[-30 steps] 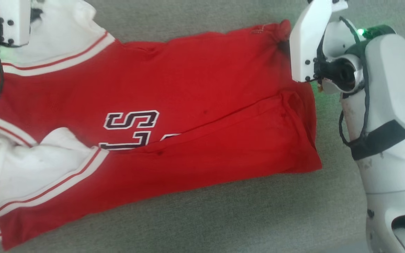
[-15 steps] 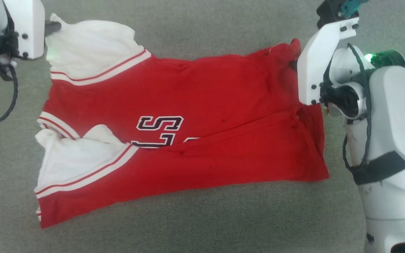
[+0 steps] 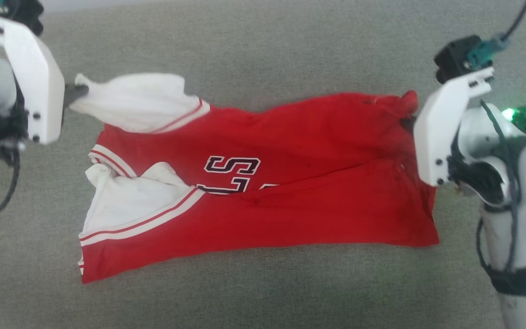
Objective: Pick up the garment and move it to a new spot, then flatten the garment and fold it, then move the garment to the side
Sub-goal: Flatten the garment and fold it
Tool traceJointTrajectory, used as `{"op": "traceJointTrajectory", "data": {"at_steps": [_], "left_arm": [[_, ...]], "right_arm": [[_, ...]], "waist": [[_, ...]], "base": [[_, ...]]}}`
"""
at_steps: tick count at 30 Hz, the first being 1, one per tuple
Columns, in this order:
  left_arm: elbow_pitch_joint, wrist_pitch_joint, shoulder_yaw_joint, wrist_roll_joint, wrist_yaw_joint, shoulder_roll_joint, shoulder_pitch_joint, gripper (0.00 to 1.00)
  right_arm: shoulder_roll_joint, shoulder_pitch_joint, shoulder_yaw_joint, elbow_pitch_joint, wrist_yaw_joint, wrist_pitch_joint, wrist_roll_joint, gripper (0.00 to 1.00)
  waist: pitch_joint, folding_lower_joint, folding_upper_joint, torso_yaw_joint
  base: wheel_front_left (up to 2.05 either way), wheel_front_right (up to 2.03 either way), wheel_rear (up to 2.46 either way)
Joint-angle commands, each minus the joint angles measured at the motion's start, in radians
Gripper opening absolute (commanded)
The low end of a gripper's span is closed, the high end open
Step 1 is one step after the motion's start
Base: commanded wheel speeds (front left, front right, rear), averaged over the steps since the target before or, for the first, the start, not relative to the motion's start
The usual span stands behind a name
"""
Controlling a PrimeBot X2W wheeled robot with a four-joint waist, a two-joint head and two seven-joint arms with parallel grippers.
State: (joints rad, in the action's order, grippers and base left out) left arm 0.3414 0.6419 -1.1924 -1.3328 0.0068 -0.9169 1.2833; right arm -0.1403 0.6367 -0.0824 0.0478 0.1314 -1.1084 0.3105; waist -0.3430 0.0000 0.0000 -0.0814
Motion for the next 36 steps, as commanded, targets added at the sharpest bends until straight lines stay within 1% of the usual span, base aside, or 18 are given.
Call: {"op": "traceJointTrajectory", "data": {"at_steps": [1,3,4,9,11,13,16,20,22,23,24,25,26,27,31,36], "left_arm": [[-0.074,-0.009,-0.001,-0.012,0.038,-0.034,-0.037,0.0],[-0.154,-0.011,-0.003,-0.026,0.079,-0.075,-0.072,0.0],[-0.154,-0.011,-0.003,-0.026,0.079,-0.075,-0.072,0.0],[-0.335,-0.033,-0.015,-0.056,0.18,-0.165,-0.164,0.0],[-0.389,-0.044,-0.022,-0.074,0.21,-0.192,-0.203,0.0],[-0.418,-0.059,-0.028,-0.086,0.23,-0.207,-0.243,0.0],[-0.416,-0.08,-0.039,-0.118,0.235,-0.206,-0.299,0.0],[-0.348,-0.1,-0.047,-0.156,0.21,-0.171,-0.358,0.0],[-0.306,-0.11,-0.049,-0.15,0.185,-0.152,-0.368,0.0],[-0.282,-0.119,-0.044,-0.165,0.177,-0.138,-0.375,0.0],[-0.259,-0.126,-0.043,-0.171,0.165,-0.127,-0.383,0.0],[-0.239,-0.137,-0.044,-0.157,0.154,-0.121,-0.385,0.26],[-0.22,-0.144,-0.045,-0.157,0.147,-0.113,-0.387,0.98],[-0.204,-0.149,-0.044,-0.163,0.138,-0.105,-0.393,1.0],[-0.175,-0.189,-0.032,-0.161,0.116,-0.089,-0.394,1.0],[-0.165,-0.278,-0.009,-0.15,0.115,-0.086,-0.415,1.0]], "right_arm": [[-0.018,-0.038,0.0,-0.045,-0.001,-0.014,0.019,0.0],[-0.044,-0.073,-0.005,-0.084,-0.001,-0.035,0.036,0.0],[-0.044,-0.073,-0.005,-0.084,-0.001,-0.035,0.036,0.0],[-0.095,-0.161,-0.009,-0.154,-0.001,-0.072,0.076,0.0],[-0.105,-0.198,-0.012,-0.167,-0.001,-0.079,0.089,0.0],[-0.11,-0.232,-0.009,-0.172,-0.001,-0.077,0.096,0.0],[-0.098,-0.262,0.001,-0.149,-0.001,-0.062,0.096,0.0],[-0.079,-0.264,0.008,-0.088,-0.001,-0.033,0.076,0.0],[-0.068,-0.249,0.006,-0.057,-0.001,-0.014,0.066,0.0],[-0.066,-0.241,0.009,-0.043,-0.001,-0.001,0.056,0.19],[-0.063,-0.236,0.008,-0.028,-0.001,0.009,0.049,0.45],[-0.062,-0.234,0.001,-0.017,-0.001,0.02,0.047,0.72],[-0.062,-0.23,-0.006,-0.009,-0.001,0.03,0.047,1.0],[-0.059,-0.226,-0.004,0.001,-0.001,0.041,0.049,1.0],[-0.068,-0.23,-0.009,0.006,-0.001,0.059,0.063,1.0],[-0.07,-0.258,0.011,-0.011,-0.001,0.074,0.076,1.0]], "waist": [[0.004,0.0,0.0,0.007],[0.006,0.0,0.0,0.009],[0.006,0.0,0.0,0.009],[0.009,0.0,0.0,0.011],[0.008,0.0,0.0,0.011],[0.006,0.0,0.0,0.012],[0.002,0.0,0.0,0.01],[-0.002,0.0,0.0,0.007],[-0.001,0.0,0.0,0.004],[0.0,0.0,0.0,0.004],[0.003,0.0,0.0,0.004],[0.006,0.0,0.0,0.004],[0.01,0.0,0.0,0.004],[0.016,0.0,0.0,0.005],[0.042,0.0,0.0,0.01],[0.08,0.0,0.0,0.014]], "base": [[0.0,0.0,0.0],[0.0,0.0,0.0],[0.0,0.0,0.0],[0.0,0.0,0.0],[0.0,0.0,0.0],[0.0,0.0,0.0],[0.0,0.0,0.0],[0.0,0.0,0.0],[0.0,0.0,0.0],[0.0,0.0,0.0],[0.0,0.0,0.0],[0.0,0.0,0.0],[0.0,0.0,0.0],[0.0,0.0,0.0],[0.0,0.0,0.0],[0.0,0.0,0.0]]}}
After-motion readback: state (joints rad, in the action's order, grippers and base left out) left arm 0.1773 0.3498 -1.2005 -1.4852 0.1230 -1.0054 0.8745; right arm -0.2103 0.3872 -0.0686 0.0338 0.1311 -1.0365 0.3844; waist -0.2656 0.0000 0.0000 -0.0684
